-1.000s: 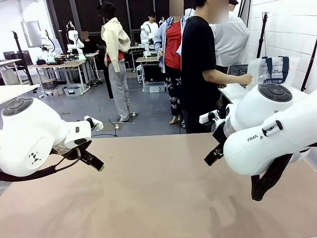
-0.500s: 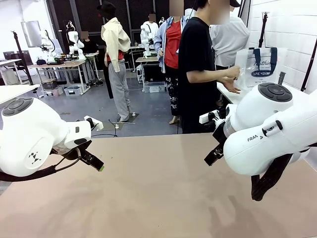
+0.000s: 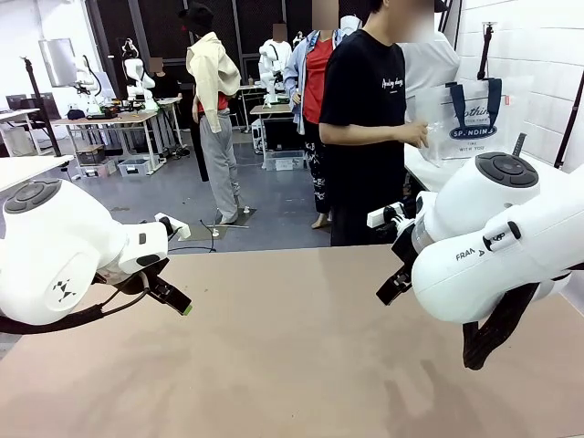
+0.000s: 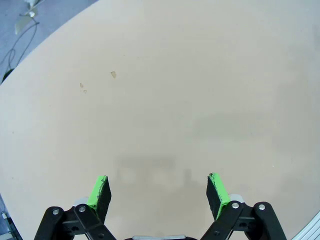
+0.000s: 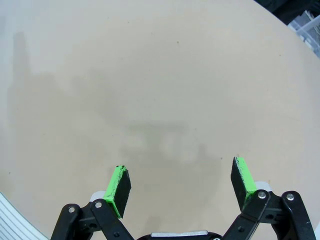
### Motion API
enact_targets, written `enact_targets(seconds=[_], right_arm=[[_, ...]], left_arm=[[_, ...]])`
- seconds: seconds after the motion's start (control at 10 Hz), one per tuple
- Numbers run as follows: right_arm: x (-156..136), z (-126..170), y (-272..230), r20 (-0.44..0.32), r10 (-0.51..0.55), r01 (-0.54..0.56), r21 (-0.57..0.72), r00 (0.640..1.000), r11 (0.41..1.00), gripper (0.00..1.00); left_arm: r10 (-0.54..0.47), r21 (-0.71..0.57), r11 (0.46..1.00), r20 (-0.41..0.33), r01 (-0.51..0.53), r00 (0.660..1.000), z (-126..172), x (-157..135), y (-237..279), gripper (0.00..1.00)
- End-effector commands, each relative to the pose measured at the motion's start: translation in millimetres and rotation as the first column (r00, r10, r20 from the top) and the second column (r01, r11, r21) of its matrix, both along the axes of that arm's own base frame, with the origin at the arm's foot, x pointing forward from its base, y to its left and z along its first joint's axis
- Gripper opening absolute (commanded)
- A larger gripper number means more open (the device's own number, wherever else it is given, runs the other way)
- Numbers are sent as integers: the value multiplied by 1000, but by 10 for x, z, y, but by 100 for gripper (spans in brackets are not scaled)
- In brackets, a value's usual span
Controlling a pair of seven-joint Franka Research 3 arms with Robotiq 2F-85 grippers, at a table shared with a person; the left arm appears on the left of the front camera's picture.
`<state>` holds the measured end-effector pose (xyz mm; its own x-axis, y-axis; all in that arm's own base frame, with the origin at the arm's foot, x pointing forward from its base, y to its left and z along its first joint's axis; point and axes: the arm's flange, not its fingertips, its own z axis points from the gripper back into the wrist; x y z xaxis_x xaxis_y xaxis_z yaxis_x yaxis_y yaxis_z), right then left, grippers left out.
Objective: Transfer purchased items from the store into the shopping bag.
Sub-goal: Open the Reusable shopping bag in the center of the table.
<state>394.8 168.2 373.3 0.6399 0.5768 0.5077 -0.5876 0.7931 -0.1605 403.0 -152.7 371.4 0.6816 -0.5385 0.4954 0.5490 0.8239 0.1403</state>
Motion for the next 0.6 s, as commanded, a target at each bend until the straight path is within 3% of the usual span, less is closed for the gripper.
enact_targets(seconds=[0.0, 0.5], right_arm=[[0, 0, -1, 0, 0, 0, 1, 1000, 1000, 100], [0, 0, -1, 0, 0, 0, 1, 1000, 1000, 100]], left_arm=[[3, -2, 1000, 0, -3, 1000, 1, 5, 14, 100], [3, -2, 1000, 0, -3, 1000, 1, 5, 14, 100]])
